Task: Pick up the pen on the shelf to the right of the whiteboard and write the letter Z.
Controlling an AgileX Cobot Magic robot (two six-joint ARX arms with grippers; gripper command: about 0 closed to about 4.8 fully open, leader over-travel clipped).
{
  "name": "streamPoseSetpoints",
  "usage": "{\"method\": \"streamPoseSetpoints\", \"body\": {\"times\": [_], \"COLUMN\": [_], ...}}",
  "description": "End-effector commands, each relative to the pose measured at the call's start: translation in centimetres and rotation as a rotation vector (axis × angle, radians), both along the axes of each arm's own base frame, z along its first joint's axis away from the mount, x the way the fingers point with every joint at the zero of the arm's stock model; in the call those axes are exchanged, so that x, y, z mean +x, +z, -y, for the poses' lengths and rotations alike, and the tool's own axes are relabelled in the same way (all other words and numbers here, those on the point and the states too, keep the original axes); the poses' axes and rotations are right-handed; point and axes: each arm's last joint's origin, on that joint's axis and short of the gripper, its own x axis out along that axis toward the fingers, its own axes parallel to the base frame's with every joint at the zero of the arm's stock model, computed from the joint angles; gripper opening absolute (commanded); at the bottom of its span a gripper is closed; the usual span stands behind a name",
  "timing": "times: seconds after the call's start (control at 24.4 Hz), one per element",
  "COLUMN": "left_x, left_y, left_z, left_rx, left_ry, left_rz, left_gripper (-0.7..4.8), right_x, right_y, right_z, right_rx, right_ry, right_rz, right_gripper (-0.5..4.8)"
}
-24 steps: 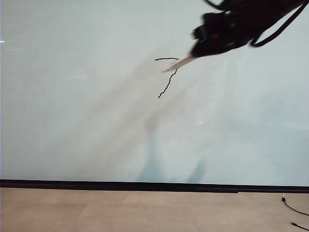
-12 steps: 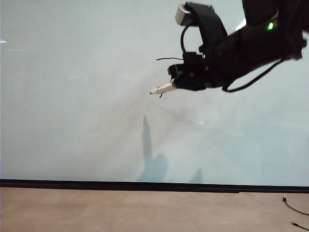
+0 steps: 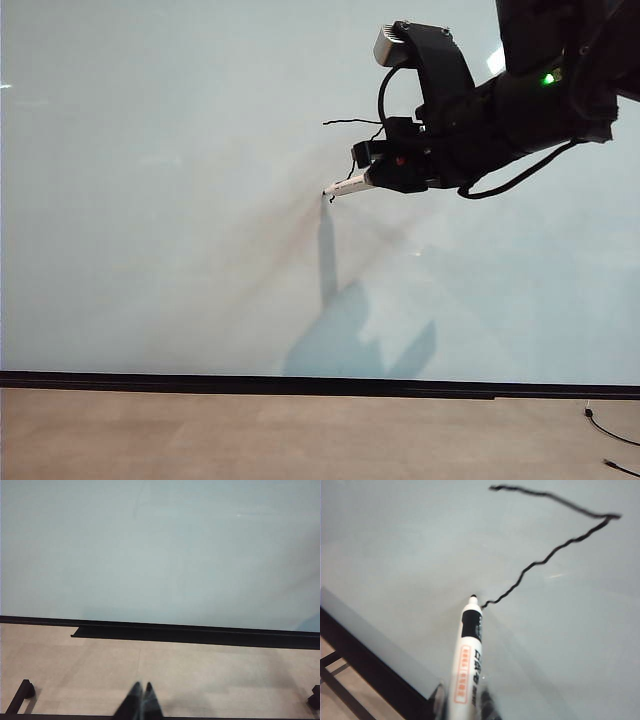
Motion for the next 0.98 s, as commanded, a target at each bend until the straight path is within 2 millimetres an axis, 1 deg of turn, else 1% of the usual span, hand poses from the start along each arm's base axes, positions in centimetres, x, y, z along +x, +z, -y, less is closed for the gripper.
{"method": "streamPoseSetpoints", "body": {"times": [0.04,0.49,0.98], "left_x": [0.00,0.00,0.00], "left_y": [0.18,0.18,0.18], "left_z": [0.01,0.00,0.00], "left_rx": [0.004,0.004,0.005], "left_ry": [-0.002,-0.001,-0.001], "left_rz": [0.013,0.013,0.013], "left_gripper": [-0.05,-0.04,-0.05], "right_x": [0.32,0.54,0.53], "right_y": [0.50,-0.01,0.56], "right_z": [-0.16,0.12,0.60], "right_rx": [0.017,-0.010,-0.003], "right_ry": [0.000,-0.036,-0.075], "right_rz": [0.017,-0.026,-0.009], "right_gripper": [-0.09,-0.09,-0.09]}}
